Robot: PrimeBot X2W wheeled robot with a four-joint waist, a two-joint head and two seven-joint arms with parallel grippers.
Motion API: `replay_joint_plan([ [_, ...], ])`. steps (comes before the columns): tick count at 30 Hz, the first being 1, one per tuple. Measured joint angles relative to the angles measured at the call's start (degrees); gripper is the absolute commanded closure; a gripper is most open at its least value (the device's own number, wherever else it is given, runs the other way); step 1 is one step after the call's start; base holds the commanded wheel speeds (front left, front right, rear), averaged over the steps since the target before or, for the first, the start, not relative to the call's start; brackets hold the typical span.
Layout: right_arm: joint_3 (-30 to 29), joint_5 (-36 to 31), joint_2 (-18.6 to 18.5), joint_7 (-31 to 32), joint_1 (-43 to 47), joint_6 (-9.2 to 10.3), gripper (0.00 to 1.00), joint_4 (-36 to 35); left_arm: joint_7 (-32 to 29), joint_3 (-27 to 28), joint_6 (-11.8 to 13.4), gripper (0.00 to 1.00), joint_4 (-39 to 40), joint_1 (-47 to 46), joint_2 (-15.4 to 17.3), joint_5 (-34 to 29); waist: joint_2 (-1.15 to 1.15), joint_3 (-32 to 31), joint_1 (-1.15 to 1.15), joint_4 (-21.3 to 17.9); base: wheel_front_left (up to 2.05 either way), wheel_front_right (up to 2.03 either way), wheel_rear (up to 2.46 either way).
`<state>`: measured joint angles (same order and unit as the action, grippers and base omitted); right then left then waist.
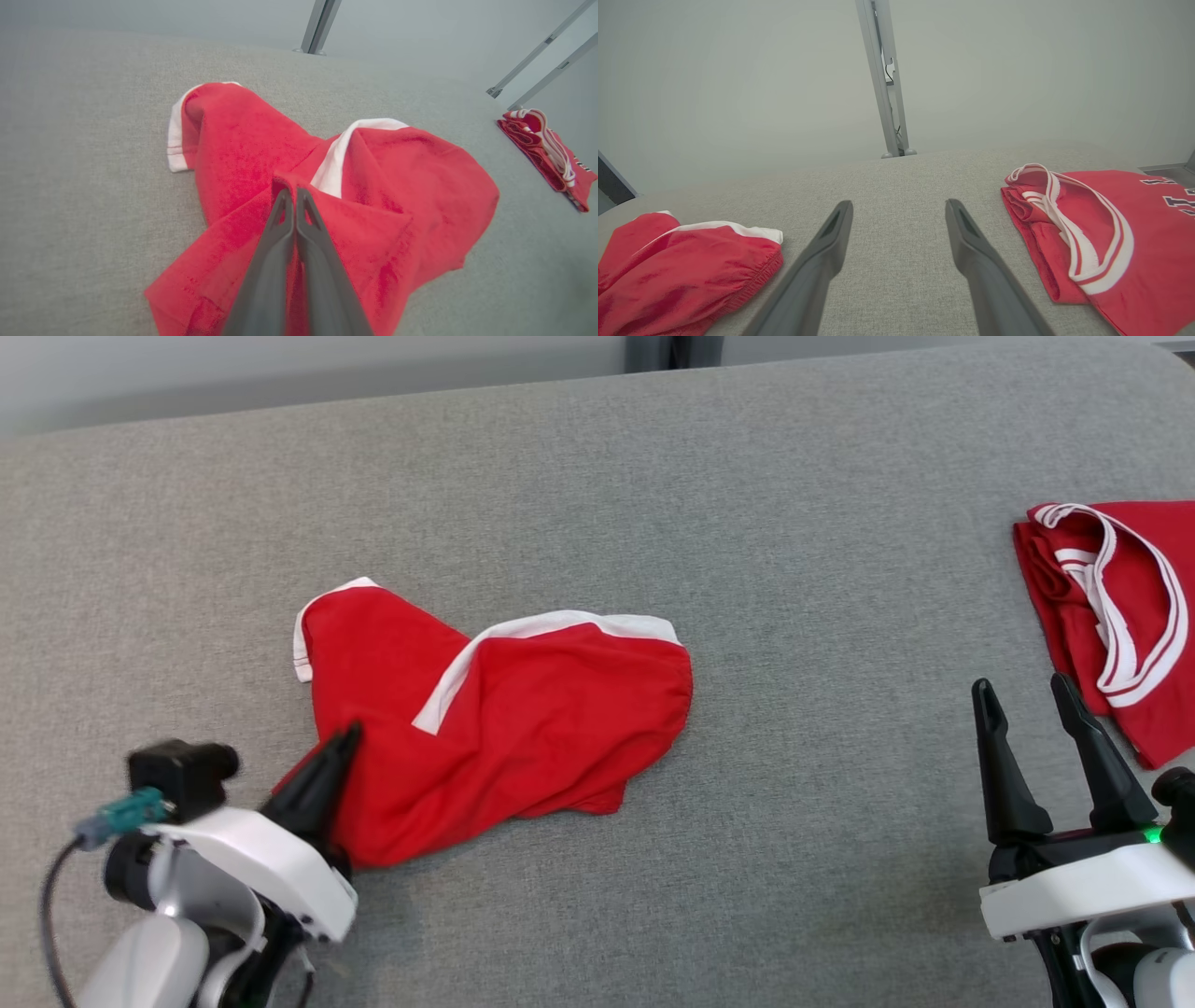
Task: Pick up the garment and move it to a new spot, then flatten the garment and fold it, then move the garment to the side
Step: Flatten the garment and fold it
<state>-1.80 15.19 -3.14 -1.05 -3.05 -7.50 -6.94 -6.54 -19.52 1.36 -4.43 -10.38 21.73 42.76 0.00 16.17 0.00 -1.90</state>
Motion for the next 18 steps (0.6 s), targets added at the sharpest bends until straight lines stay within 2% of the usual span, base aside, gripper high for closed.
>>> replay_joint_plan([
  [5, -0.21, 0.42, 0.07, -0.57, -0.68, 0.00, 0.00, 0.33, 2.58, 1.19, 0.22, 1.00, 3.66, -3.74, 1.71, -2.83, 0.00, -0.17, 0.00, -1.07, 0.00, 0.00, 0.00],
  [12, 0.41, 1.08, 0.20, -1.25, -1.86, 0.00, 0.00, 1.46, 8.71, -0.02, 0.19, 1.00, 5.14, -19.57, 0.09, -11.06, 0.00, -0.59, 0.00, -2.98, 0.00, 0.00, 0.00],
  [18, -0.41, 2.11, 0.23, -2.01, -1.87, 0.00, 0.00, 2.04, 16.40, -1.62, -0.29, 1.00, 5.08, -27.96, -0.10, -18.40, 0.00, -0.40, 0.00, -3.38, 0.00, 0.00, 0.00],
])
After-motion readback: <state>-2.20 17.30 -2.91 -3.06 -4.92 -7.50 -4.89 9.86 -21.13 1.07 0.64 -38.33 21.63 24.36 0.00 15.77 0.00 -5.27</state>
